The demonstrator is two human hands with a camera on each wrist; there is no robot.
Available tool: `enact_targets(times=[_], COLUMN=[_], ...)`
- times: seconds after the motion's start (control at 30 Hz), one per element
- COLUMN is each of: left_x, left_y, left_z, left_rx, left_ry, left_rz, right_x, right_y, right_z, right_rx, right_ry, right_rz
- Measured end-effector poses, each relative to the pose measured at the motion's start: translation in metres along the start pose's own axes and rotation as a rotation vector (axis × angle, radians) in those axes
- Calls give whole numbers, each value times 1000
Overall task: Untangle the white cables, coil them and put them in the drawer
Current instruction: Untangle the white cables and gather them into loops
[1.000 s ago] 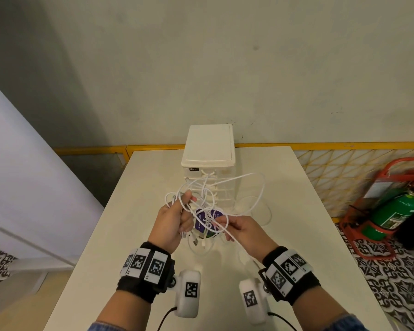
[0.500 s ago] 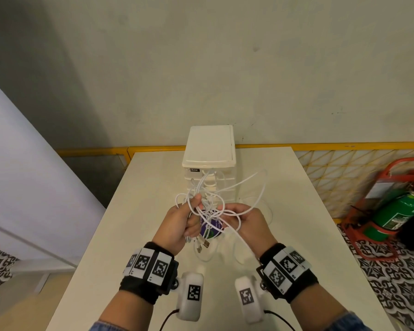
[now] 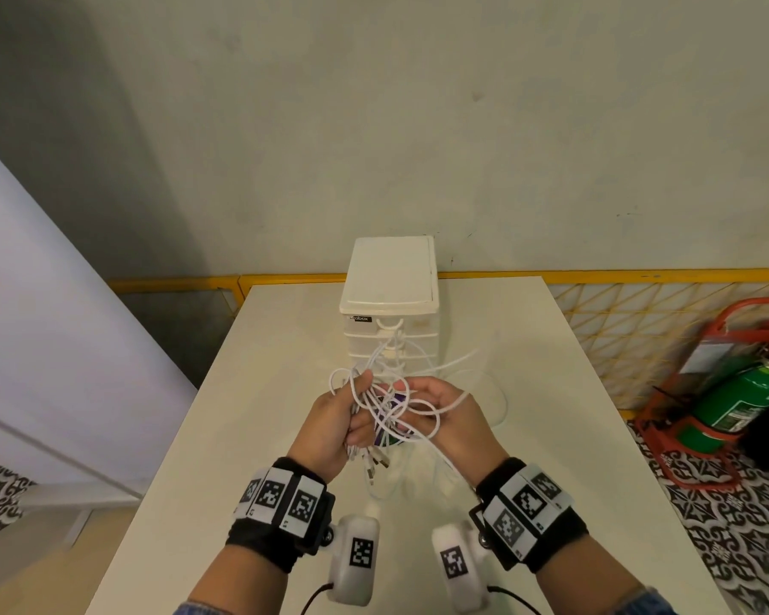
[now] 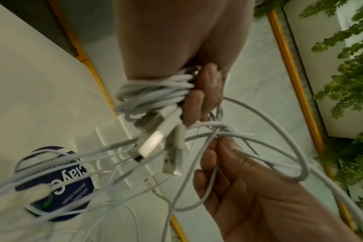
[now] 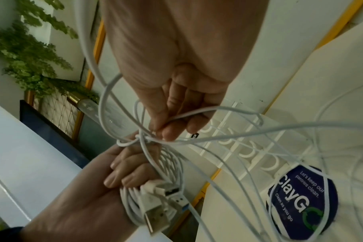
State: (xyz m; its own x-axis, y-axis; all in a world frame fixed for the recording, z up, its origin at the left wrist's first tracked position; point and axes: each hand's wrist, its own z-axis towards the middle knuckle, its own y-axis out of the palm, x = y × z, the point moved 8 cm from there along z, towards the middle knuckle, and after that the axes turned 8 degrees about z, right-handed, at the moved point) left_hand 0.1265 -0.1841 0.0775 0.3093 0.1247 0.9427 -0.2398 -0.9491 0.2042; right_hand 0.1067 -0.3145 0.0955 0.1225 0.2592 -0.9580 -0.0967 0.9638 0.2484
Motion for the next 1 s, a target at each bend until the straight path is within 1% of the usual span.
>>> enact_targets(times=[0.1, 0.13, 0.23, 0.33, 0.4, 0.53, 0.6, 0.67, 0.77, 0.83, 0.9, 0.93, 1.0], left_x=[0, 0, 0, 3, 7, 11, 13, 11, 11, 14, 16, 16, 15], left_y=[7, 9, 12, 9, 6, -1, -1, 3, 12, 11, 3, -3, -18], left_z=[0, 1, -1, -2, -3, -1, -1, -1, -3, -3, -3, -2, -1], left_rx=[-18, -24, -42, -25, 3, 48, 41, 10, -17, 12, 64, 93, 156], left_ry=[-16, -24, -25, 15, 58, 104, 101, 72, 61, 88, 104, 104, 89], left_rz=[-16, -25, -27, 8, 46, 89, 120, 145, 163, 189, 248, 293, 395], right_x=[-2, -3, 1, 5, 6, 2, 0, -1, -2, -2, 0, 2, 0], right_y=[-4, -5, -10, -15, -19, -16, -16, -17, -18, -17, -22, -32, -64], right_z=[0, 0, 1, 3, 5, 3, 2, 1, 0, 0, 4, 6, 5], right_rx=[71, 100, 161, 168, 136, -30, -37, -3, 57, 61, 76, 132, 344], right_ry=[-76, -92, -86, -51, -26, 1, 5, -25, -120, -142, -109, -76, -35], right_rz=[-9, 23, 96, 1, -115, -251, -257, -235, -267, -293, -339, -370, -385])
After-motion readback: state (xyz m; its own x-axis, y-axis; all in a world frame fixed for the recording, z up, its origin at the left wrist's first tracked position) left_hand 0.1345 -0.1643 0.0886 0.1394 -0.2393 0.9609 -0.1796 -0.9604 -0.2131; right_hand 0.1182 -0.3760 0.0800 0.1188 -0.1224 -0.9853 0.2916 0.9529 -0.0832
